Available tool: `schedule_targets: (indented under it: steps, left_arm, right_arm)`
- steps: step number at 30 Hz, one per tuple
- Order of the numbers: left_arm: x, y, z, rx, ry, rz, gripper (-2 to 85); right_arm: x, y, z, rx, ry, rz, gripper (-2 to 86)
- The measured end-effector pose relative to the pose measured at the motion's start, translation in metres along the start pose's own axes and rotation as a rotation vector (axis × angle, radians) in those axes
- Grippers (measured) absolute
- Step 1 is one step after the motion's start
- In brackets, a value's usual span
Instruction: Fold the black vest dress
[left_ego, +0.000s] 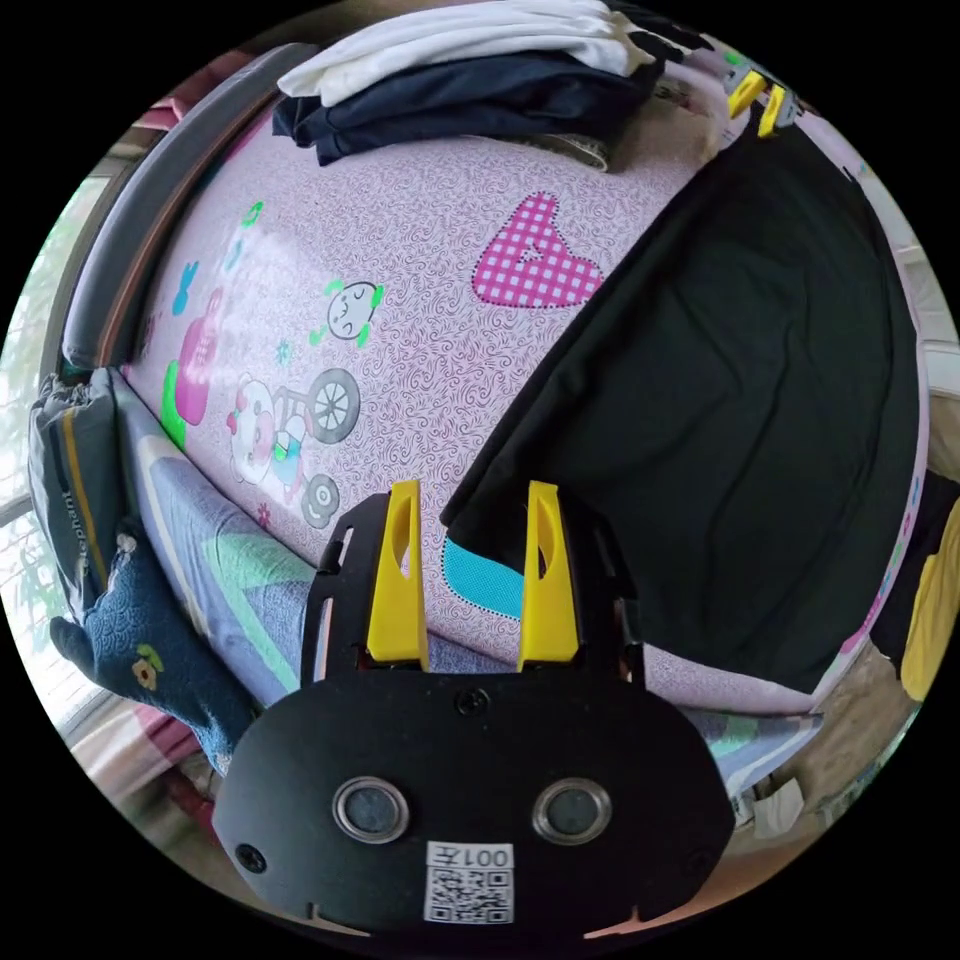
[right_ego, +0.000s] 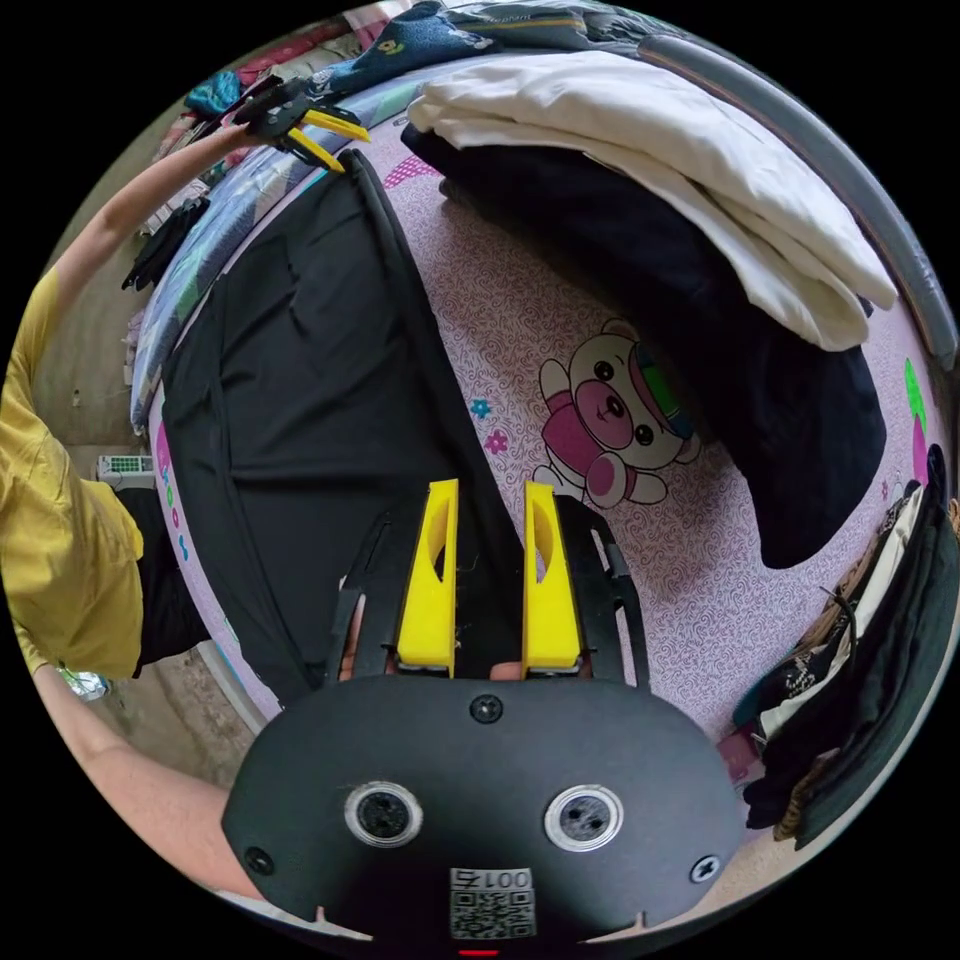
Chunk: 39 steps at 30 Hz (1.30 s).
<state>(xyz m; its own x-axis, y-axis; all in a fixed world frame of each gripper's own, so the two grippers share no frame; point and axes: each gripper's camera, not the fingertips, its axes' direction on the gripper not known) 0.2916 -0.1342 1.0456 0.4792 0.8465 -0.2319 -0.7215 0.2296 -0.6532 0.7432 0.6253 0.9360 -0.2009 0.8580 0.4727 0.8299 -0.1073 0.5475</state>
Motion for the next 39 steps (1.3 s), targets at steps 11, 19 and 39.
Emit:
schedule_targets:
  steps: [11,19,39]
  left_arm:
    - [0.020,-0.010,-0.002,-0.080,0.122,0.074,-1.1]
    - [0.042,0.004,-0.023,-0.011,0.017,0.046,-1.2]
    - [0.170,0.101,-0.104,0.179,-0.248,-0.122,-1.2]
  right_arm:
    - [0.005,-0.031,0.011,-0.046,0.015,-0.054,10.7]
    - [0.007,-0.060,0.029,-0.140,0.050,-0.088,6.4]
    - [-0.081,0.035,-0.030,0.101,0.202,-0.144,0.4]
